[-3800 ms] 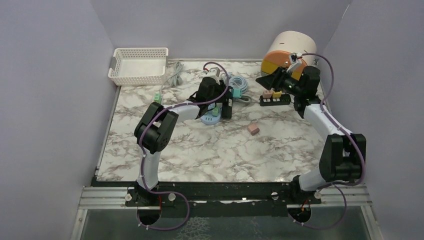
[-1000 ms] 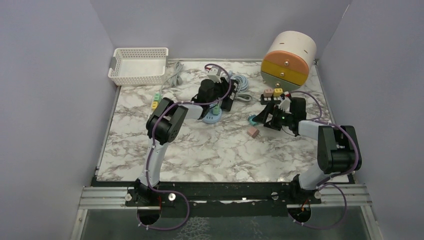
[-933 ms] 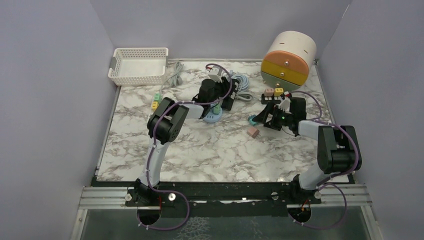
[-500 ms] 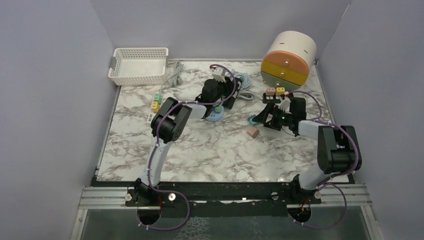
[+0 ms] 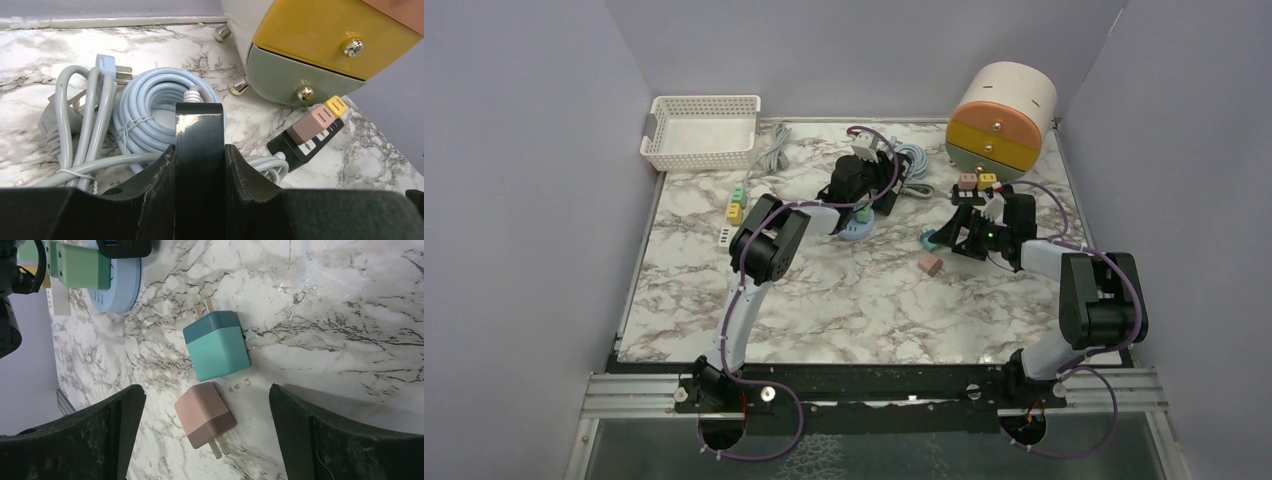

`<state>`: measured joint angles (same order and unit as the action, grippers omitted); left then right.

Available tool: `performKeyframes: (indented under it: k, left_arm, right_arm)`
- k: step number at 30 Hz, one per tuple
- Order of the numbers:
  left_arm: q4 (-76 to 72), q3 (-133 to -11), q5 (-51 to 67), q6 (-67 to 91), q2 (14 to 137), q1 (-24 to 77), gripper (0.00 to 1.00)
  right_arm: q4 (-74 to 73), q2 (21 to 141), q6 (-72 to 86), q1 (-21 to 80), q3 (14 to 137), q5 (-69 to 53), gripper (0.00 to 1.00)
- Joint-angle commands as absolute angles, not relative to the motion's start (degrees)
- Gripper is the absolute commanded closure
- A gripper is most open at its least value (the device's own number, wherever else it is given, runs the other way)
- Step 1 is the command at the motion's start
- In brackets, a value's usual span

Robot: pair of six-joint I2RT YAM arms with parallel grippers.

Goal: Pull the plug off the socket

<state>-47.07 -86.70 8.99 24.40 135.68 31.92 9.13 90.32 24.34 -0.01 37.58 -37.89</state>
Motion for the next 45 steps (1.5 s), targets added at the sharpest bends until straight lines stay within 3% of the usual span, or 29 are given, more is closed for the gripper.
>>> performKeyframes:
  k: [1, 4, 7, 10, 18, 19, 35, 41, 45]
  left_arm:
    - [-40.48, -84.90, 10.61, 22.26, 138.74, 32.96, 1.00]
    - [-40.84, -84.75, 10.81, 22.28, 138.70, 32.98, 0.97]
    - [-41.76, -84.18, 10.68, 22.32, 138.37, 33.14, 0.61]
    - [-42.18, -83.67, 10.49, 21.87, 137.73, 33.24, 0.50]
    - [-43.58, -82.75, 10.02, 22.81, 137.17, 33.39, 0.03]
    - [-43.82, -82.79, 10.09, 23.03, 137.18, 33.44, 0.01]
    - [-43.85, -79.93, 6.56, 27.35, 128.34, 33.41, 0.01]
    - [-43.82, -80.22, 10.61, 30.57, 125.98, 31.22, 0.01]
    - [-43.82, -80.78, 13.35, 31.07, 125.60, 30.59, 0.01]
  right_arm:
    - [8.18, 89.57, 23.42, -0.02, 39.86, -35.47, 0.00]
    - [8.97, 89.92, 24.08, -0.01, 41.53, -32.09, 0.00]
    - [10.00, 91.22, 24.56, 0.00, 44.60, -28.62, 0.00]
    - [10.21, 93.04, 24.48, 0.00, 47.58, -24.91, 0.00]
    - [9.01, 95.87, 21.75, 0.00, 52.62, -12.76, 0.00]
    - [9.38, 96.23, 21.34, 0.00, 53.14, -11.24, 0.00]
    - [-9.92, 111.02, 14.88, 5.06, 80.93, 7.26, 0.09]
    - [-11.48, 112.45, 9.55, 5.43, 82.54, 11.68, 0.09]
    - [-8.71, 113.26, 3.20, 5.45, 82.07, 7.24, 0.06]
